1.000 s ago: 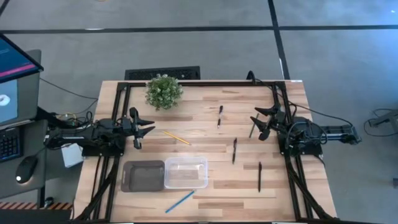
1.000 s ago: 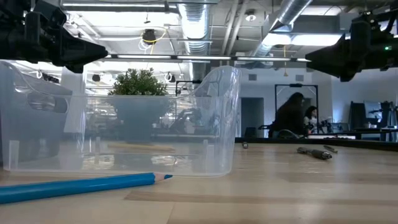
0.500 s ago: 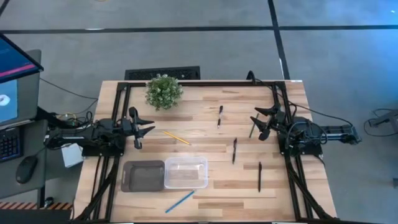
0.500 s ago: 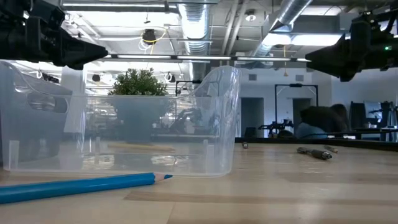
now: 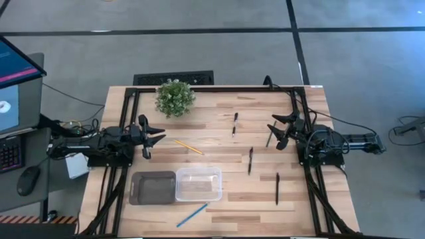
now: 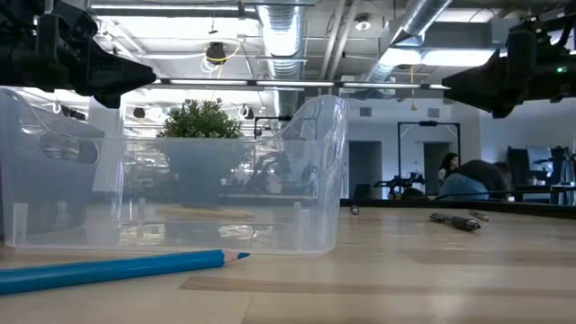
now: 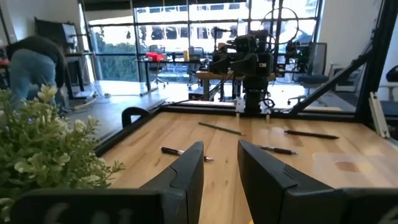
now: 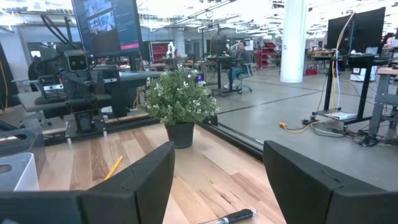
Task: Sort pens & pencils
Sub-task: Put the yellow pencil into the black bin
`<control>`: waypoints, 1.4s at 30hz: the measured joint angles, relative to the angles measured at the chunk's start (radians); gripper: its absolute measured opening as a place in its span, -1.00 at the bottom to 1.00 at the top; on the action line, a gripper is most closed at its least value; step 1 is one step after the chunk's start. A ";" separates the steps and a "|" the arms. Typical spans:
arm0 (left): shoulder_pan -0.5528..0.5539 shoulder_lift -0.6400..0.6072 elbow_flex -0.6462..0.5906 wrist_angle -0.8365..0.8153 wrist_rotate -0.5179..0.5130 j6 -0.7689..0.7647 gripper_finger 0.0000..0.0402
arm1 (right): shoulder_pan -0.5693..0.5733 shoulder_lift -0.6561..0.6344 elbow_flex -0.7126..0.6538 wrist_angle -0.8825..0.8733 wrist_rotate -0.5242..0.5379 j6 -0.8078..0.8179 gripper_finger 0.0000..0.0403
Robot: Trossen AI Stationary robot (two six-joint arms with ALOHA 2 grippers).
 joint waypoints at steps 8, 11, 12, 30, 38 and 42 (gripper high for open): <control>0.000 0.000 0.000 0.000 0.000 0.061 -0.55 | 0.000 0.000 0.000 0.000 0.000 0.000 0.33; 0.000 0.000 0.000 0.000 0.000 0.092 -0.55 | 0.000 0.000 0.000 0.000 0.000 0.000 0.33; 0.000 0.000 0.000 0.000 0.000 0.108 -0.55 | 0.000 0.000 0.000 0.000 0.000 0.000 0.33; 0.000 0.000 0.000 0.004 -0.005 0.064 -0.14 | 0.001 0.000 0.000 0.000 0.000 0.068 0.33; 0.000 0.000 0.000 0.001 0.002 0.037 0.24 | 0.001 0.000 0.000 0.000 0.000 0.068 0.33; 0.000 0.000 0.000 0.000 0.002 0.033 0.28 | 0.001 0.000 0.000 0.000 0.000 0.068 0.33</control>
